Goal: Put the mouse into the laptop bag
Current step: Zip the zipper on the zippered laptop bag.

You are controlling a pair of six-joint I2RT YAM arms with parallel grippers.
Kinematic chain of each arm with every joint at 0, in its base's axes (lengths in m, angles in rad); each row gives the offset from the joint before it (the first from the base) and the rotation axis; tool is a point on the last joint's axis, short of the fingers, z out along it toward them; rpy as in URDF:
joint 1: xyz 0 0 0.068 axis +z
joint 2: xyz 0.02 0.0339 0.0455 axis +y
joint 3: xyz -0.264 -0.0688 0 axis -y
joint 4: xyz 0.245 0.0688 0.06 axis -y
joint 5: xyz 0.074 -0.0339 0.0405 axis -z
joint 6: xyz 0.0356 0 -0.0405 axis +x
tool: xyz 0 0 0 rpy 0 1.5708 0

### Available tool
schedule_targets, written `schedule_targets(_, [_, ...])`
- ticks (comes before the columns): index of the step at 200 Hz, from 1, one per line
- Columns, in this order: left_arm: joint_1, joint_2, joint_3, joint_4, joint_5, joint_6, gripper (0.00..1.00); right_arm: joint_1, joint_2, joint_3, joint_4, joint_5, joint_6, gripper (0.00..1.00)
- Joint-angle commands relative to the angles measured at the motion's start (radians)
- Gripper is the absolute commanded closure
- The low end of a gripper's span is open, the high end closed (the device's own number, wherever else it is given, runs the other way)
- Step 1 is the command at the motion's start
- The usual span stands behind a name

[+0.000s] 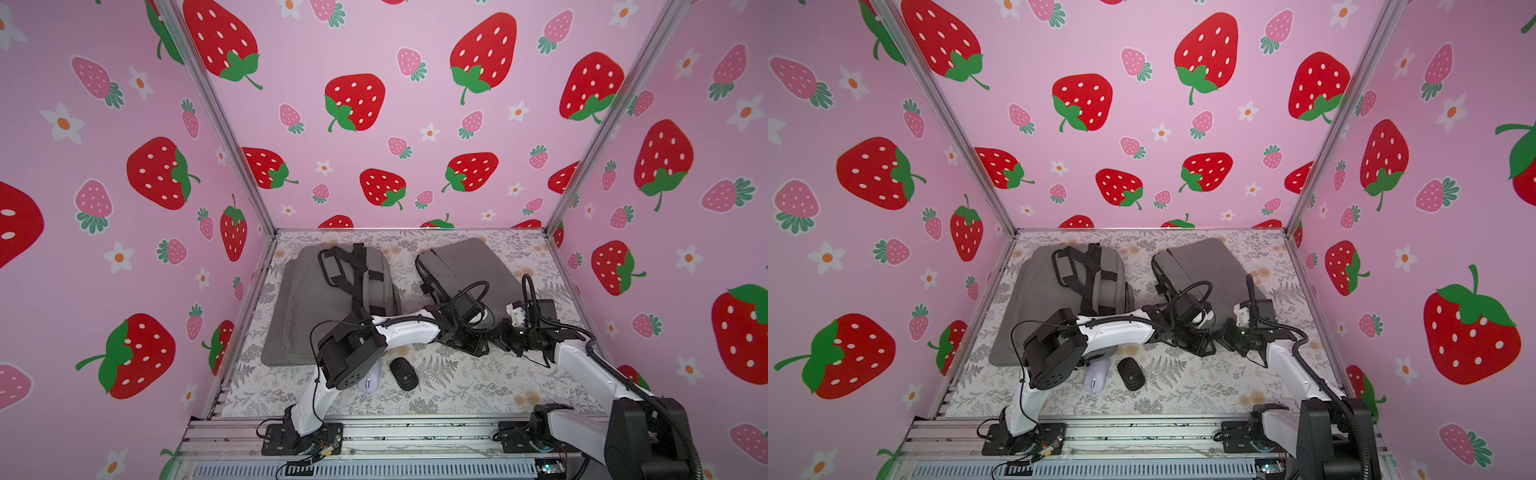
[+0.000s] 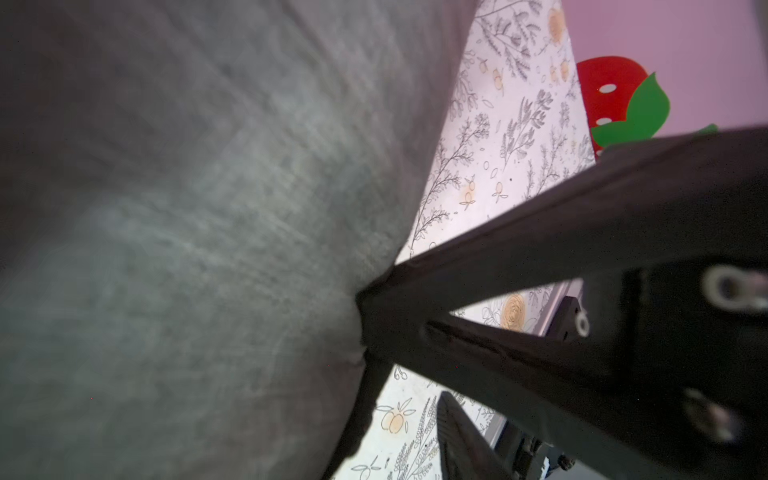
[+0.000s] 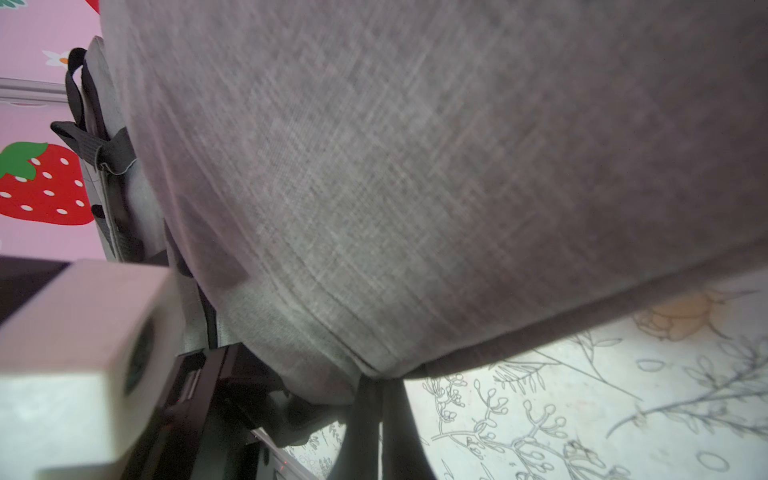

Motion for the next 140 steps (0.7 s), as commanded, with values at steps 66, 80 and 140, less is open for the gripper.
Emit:
schedule_targets(66, [0.000,-0.010,0.094,-0.071,-0.220,0.039,0.48,0.015,-0.029,0.021,0.036,-0.119,0.037,1.00])
schedule_targets(80, [-0.003,-0.016,0.096,-0.085,-0.285,0.049,0.48,0.016,-0.030,0.024,0.035,-0.122,0.038,1.00])
schedule_targets(140, [-0.003,0.003,0.151,-0.074,-0.348,0.041,0.75,0.017,-0.058,0.029,0.030,-0.147,0.057,1.00])
